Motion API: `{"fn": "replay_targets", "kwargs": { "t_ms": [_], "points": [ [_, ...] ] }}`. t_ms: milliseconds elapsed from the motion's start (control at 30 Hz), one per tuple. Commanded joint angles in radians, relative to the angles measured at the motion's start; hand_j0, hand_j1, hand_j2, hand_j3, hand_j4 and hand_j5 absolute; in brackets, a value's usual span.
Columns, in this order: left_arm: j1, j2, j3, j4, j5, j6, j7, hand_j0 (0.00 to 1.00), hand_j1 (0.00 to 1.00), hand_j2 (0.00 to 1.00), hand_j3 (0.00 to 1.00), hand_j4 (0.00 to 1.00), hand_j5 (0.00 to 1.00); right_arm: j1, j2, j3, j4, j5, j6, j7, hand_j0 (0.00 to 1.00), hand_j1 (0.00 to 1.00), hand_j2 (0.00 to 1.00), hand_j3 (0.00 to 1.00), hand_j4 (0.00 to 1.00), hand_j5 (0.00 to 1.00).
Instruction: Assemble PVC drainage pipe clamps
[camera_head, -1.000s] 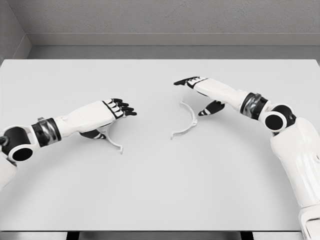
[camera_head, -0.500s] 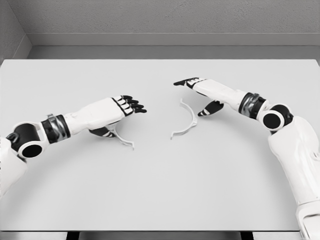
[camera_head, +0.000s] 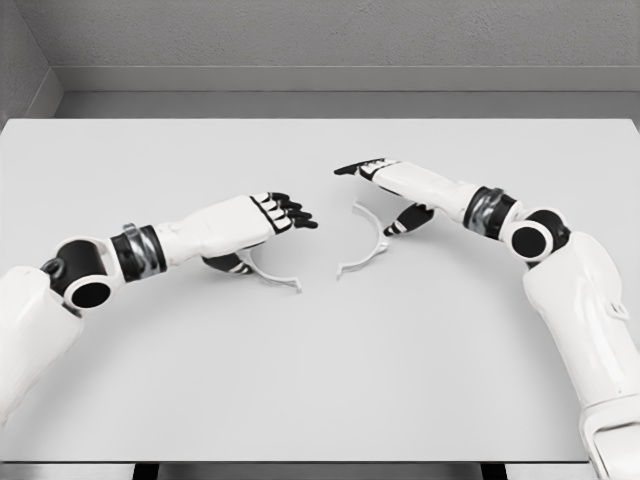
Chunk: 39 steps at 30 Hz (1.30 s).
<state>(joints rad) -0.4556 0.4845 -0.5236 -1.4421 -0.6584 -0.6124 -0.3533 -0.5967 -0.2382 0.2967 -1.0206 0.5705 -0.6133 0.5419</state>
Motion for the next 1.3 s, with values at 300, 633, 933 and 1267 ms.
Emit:
{"fn": "replay_targets", "kwargs": {
  "t_ms": [300, 633, 933, 1267],
  "points": [
    [-0.002, -0.009, -0.003, 0.003, 0.005, 0.002, -0.003, 1.00, 1.00, 1.00, 1.00, 1.00, 1.00, -0.008, 0.033, 0.021, -0.009, -0.008, 0.002, 0.001, 1.00, 1.00, 1.00, 1.00, 1.00, 1.00],
    [0.002, -0.004, 0.005, 0.008, 0.005, 0.002, -0.001, 1.00, 1.00, 1.00, 1.00, 1.00, 1.00, -0.009, 0.039, 0.042, -0.033, -0.009, 0.002, 0.001, 1.00, 1.00, 1.00, 1.00, 1.00, 1.00],
    [-0.002, 0.120, 0.025, 0.026, 0.022, 0.002, 0.008, 1.00, 1.00, 1.00, 1.00, 1.00, 1.00, -0.002, 0.016, 0.007, -0.036, -0.021, 0.002, 0.000, 1.00, 1.00, 1.00, 1.00, 1.00, 1.00],
    [-0.012, 0.210, 0.056, 0.063, 0.105, 0.002, 0.008, 1.00, 1.00, 1.00, 1.00, 1.00, 1.00, 0.002, -0.006, 0.007, -0.055, -0.014, 0.002, 0.000, 1.00, 1.00, 1.00, 1.00, 1.00, 1.00]
  ]
}}
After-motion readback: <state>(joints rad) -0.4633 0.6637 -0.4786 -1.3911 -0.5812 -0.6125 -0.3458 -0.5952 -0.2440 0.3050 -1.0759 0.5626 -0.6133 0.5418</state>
